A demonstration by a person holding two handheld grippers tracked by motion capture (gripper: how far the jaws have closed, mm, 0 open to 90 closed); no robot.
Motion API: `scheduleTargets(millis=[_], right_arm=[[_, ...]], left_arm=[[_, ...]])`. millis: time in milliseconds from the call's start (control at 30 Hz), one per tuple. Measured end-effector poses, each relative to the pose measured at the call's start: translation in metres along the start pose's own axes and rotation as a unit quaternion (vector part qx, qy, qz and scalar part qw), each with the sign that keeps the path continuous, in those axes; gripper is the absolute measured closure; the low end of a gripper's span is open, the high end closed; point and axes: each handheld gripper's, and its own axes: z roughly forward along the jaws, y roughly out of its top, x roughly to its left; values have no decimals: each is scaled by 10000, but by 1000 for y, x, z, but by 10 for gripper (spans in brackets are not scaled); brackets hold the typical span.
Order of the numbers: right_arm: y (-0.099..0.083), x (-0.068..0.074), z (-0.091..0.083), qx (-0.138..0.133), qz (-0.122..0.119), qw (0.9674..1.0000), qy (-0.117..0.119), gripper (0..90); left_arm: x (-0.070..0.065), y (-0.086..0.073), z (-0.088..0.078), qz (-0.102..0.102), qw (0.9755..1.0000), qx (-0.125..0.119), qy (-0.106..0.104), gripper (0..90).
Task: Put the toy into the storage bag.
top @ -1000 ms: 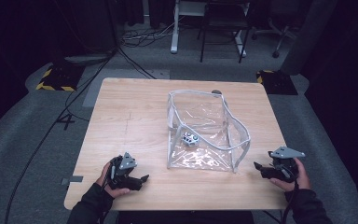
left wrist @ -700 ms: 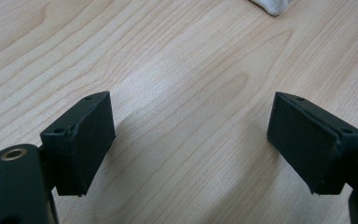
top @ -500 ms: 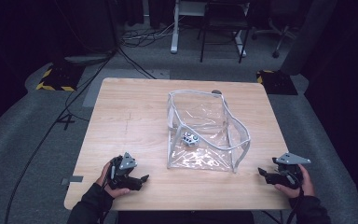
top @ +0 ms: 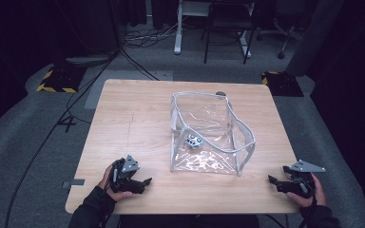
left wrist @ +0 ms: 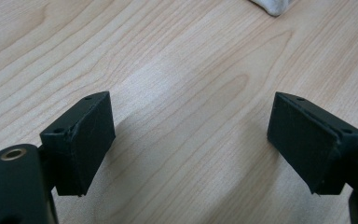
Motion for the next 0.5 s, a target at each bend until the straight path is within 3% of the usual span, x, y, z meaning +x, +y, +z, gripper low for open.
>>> scheduleTargets(millis=[233, 500], right_arm=[[-11, -5, -3, -216, 235, 9995, -8, 194], [-12, -7, -4, -225, 229, 9995, -43, 194]], left_arm=[[0, 0, 0, 1, 10000, 1, 0, 152], [0, 0, 0, 2, 10000, 1, 1, 152]])
